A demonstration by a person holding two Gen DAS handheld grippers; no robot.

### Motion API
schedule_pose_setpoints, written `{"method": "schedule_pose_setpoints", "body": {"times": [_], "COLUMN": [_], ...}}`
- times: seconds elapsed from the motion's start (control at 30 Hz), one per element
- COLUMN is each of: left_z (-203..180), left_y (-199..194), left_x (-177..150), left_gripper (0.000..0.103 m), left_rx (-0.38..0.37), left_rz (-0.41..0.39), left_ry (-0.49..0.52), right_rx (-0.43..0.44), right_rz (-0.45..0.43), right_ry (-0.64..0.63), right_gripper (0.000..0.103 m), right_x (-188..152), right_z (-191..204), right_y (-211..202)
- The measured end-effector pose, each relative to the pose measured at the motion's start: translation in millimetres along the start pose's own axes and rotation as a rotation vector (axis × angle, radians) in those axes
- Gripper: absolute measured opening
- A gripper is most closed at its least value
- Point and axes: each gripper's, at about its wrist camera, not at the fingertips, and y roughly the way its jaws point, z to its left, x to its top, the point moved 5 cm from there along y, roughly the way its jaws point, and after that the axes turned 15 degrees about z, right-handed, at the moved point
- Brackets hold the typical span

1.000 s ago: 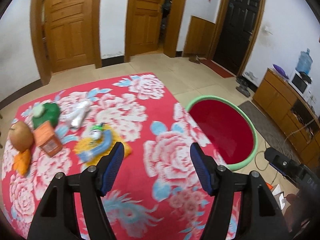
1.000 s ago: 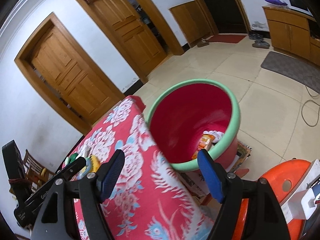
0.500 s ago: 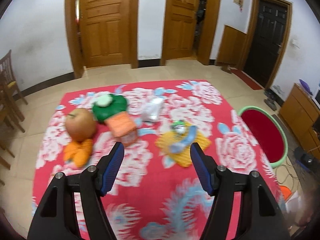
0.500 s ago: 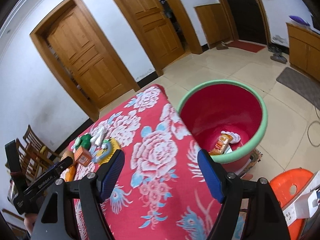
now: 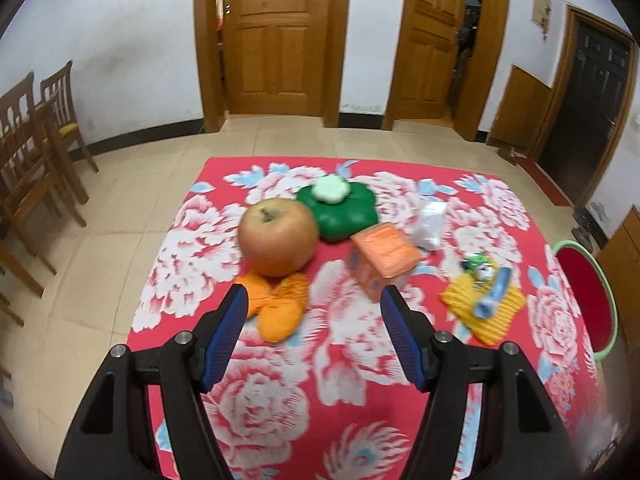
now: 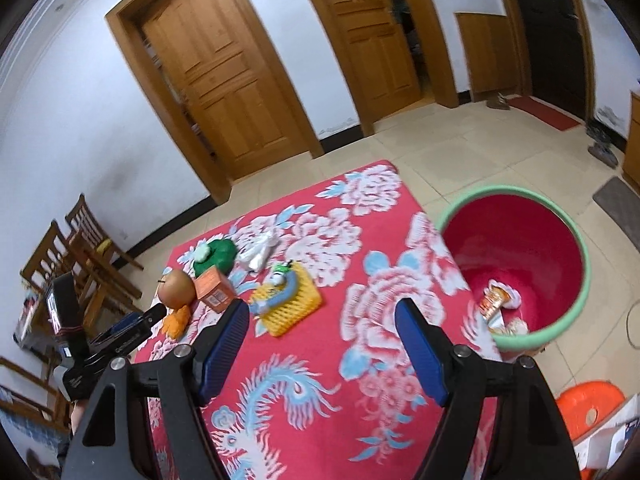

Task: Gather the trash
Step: 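Move both tools back over the items on the table, then grasp the orange cloth with the left tool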

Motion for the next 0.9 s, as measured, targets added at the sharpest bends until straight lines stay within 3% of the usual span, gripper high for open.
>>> {"method": "schedule_pose_setpoints", "body": {"times": [0.27,0.6,0.7,0.9], "left_z": [17.4,30.8,34.1,37.7], "left_y": [27.3,57.8,62.9,69.8], "left_x": [1.4,-0.5,-2.5,-7.1], "left_gripper": [0.068,0.068,0.068,0.057], "left_rx": [-0.011,-0.005,-0.020,-0.095], "left_rz": [0.039,0.071,0.075,0.086], "left_ry": [-0.056,-0.110,-0.120,-0.137], "right_rx": [0.006,-0.003,0.004,0.011], "right_rz": [0.071,0.183,0.193,0.216], "right_ry": [-0.045,-0.026,-0.014,0.033], "right_gripper": [0.078,0.077,0.071,0.055], "right_x": [12.6,13.8,14.5,16.6], "right_z": [29.9,34.8,36.6,34.0], "right_y": [45.8,115.0,128.1,151.6]}}
